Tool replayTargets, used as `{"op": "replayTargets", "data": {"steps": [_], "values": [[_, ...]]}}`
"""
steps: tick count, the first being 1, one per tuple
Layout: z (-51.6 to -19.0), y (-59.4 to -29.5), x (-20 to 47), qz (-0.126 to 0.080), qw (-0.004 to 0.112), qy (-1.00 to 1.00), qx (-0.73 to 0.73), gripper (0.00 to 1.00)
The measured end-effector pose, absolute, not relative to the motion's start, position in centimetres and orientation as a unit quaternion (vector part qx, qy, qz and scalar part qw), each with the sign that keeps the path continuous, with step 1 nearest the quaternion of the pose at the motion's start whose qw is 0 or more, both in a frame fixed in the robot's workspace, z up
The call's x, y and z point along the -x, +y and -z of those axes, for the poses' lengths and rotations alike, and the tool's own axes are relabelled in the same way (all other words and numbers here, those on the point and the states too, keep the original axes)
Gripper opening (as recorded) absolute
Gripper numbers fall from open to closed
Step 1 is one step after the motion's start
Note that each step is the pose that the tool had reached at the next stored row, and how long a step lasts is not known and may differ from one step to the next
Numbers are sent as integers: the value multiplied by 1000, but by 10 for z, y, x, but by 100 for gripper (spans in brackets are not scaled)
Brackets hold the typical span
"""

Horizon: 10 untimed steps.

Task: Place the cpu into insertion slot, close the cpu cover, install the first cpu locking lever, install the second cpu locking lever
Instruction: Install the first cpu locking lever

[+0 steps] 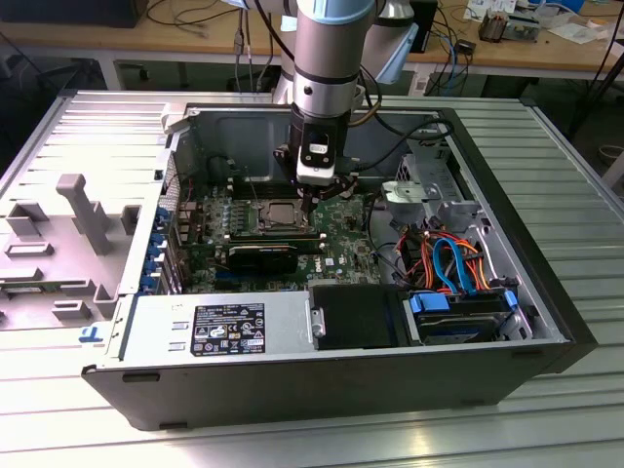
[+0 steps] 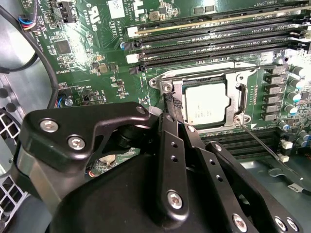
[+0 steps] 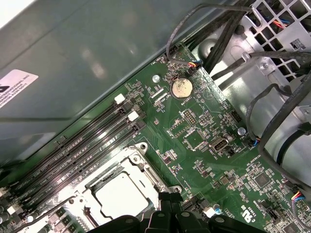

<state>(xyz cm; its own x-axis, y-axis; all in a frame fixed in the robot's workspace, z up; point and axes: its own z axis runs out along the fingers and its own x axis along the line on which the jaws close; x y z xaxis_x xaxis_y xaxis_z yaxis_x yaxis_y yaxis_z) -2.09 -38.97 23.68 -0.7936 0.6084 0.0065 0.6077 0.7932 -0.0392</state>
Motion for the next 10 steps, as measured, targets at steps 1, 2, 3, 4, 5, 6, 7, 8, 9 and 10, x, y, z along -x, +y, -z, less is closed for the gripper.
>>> {"op": "replayTargets", "data": {"steps": [1,2,3,4,5,6,7,8,9,10], "values": [[-237,-390,21,-18,9,-947,320,11],[-237,-390,21,-17,9,-947,320,11],[-237,-390,21,-18,9,-947,320,11],[-237,-390,21,-18,9,-947,319,11],[-237,-390,21,-18,9,-947,319,11],[-237,-390,21,-18,9,-948,319,11],[-237,-390,21,-18,9,-948,319,11],[-237,-390,21,-18,9,-948,318,11],[-237,-390,21,-18,9,-948,318,11],[-237,-390,21,-18,9,-948,318,11]]}}
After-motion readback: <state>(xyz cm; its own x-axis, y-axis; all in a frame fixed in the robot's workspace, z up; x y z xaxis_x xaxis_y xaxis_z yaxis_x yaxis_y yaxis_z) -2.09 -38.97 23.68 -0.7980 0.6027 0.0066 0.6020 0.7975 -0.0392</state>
